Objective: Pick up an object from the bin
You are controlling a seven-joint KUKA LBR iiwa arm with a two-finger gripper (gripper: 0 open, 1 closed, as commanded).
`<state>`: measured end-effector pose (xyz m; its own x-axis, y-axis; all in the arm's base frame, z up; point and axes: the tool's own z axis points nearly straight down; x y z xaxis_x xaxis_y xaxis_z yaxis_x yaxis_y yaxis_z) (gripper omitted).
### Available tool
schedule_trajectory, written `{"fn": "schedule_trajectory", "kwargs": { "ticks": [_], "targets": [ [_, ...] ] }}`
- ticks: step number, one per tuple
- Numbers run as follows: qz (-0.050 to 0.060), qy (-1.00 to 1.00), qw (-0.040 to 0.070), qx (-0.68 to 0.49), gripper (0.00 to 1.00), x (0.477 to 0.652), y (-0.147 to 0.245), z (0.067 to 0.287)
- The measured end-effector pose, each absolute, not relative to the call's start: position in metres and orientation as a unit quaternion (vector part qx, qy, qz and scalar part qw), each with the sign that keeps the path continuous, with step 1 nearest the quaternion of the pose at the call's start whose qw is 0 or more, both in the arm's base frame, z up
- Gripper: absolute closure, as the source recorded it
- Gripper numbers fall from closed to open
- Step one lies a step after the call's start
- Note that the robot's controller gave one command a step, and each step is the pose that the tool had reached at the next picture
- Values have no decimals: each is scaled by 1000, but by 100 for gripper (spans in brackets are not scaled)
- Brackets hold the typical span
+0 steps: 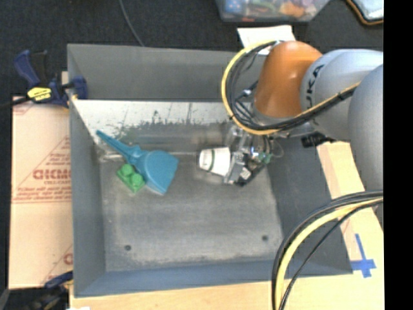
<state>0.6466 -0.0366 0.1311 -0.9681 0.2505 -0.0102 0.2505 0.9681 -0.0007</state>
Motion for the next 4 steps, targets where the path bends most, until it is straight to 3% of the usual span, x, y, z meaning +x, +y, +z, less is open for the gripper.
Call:
{"fn": "schedule_trajectory", "kwargs": {
  "ticks": [1,2,3,4],
  "targets": [
    [-3,986,-6,164,0,652,-19,71],
    [0,973,8,231,100,645,-13,72],
    [-1,973,8,231,100,645,-14,72],
    [-1,973,6,230,100,643,-14,94]
  ]
}}
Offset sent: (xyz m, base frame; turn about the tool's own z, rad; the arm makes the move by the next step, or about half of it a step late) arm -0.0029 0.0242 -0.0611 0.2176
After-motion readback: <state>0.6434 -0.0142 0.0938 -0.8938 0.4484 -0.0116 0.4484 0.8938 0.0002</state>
